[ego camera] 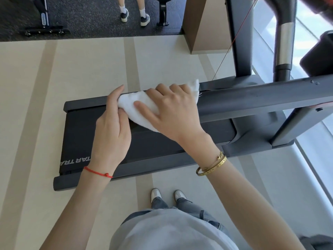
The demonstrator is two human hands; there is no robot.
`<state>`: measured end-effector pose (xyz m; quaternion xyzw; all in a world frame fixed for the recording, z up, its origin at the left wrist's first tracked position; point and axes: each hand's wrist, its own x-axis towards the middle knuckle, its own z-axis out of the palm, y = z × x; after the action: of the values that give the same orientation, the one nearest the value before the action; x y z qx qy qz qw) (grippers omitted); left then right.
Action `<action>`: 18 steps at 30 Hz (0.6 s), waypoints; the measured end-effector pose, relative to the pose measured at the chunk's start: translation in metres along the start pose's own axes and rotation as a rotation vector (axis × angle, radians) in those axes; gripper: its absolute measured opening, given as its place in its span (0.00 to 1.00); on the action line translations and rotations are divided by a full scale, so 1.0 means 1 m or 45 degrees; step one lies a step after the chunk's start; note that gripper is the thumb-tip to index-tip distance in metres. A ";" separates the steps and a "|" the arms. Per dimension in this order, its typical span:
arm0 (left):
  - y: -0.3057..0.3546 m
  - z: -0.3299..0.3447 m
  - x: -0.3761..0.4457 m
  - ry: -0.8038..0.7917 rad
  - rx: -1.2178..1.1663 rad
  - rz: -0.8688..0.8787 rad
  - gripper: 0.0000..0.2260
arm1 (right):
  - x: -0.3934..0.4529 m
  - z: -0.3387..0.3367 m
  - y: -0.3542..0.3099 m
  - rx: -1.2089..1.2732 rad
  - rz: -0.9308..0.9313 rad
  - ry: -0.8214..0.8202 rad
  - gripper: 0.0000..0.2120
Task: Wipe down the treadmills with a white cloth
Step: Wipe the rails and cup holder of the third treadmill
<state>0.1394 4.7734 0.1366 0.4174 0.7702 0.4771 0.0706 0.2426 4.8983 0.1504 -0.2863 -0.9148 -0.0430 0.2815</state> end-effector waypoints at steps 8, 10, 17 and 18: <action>0.025 0.011 0.007 -0.062 0.165 0.232 0.13 | -0.021 -0.013 0.053 -0.045 0.033 0.187 0.20; 0.033 0.020 0.009 -0.106 0.241 0.285 0.11 | -0.027 -0.018 0.073 -0.092 0.054 0.214 0.19; 0.065 0.055 0.017 -0.176 0.437 0.362 0.09 | -0.038 -0.038 0.153 -0.190 0.312 0.317 0.18; 0.071 0.061 0.018 -0.182 0.428 0.366 0.09 | -0.037 -0.039 0.159 -0.185 0.342 0.317 0.18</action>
<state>0.1995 4.8412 0.1653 0.5614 0.7645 0.3165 -0.0145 0.3745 5.0030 0.1501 -0.4178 -0.8211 -0.1061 0.3743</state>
